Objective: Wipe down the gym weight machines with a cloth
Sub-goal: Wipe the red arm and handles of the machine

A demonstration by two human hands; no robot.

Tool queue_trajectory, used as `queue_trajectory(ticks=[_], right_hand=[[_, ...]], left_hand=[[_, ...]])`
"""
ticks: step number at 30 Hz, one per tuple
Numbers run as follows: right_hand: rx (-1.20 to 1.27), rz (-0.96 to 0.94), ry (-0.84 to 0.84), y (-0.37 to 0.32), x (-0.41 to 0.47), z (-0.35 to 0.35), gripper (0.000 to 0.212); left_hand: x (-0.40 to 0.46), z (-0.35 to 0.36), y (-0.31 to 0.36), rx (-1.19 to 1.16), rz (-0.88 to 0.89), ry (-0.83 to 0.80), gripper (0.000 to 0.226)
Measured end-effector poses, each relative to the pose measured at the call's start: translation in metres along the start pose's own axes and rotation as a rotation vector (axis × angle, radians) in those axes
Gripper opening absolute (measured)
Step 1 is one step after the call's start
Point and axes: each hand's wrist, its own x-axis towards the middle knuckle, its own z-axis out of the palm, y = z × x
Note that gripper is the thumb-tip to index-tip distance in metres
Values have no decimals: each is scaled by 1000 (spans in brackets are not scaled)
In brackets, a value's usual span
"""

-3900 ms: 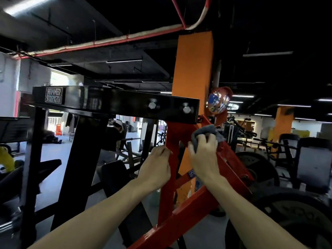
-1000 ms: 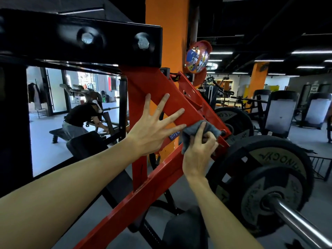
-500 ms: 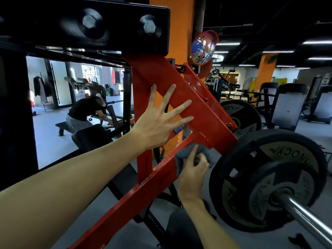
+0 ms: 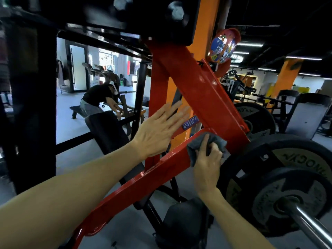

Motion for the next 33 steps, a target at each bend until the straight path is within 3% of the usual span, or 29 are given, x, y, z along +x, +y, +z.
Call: queue_trajectory(ticks=[2,3,6,11,14,17,21,28,33], right_hand=[[-144,-122,-70,2,-26,11,73],[-256,-273,-78,16,-37,19,69],[-284,-539,-121,21,-44,25,57],[-333,-972,-255,23,-18,10,61],[-404,-1143,-353,25,18,-18,78],[-453,-1229,-348,22,44,-37,83],[-415,-1390,-396,6,51,-24,77],[-355,-1591,-595,-34,-22,58,53],[-373,-1543,-607,-26,-10,39,73]], left_hand=[[-34,9,23,-36,-94,-108,68],[-57,22,36,-92,-145,-133,68],[-122,46,72,-203,-284,-214,78],[-162,62,134,-417,-597,-362,89],[-161,65,160,-577,-829,-464,98],[-156,65,171,-736,-989,-416,98],[-171,75,167,-807,-982,-304,101],[-197,85,153,-897,-869,-296,106],[-194,76,148,-884,-966,-297,103]])
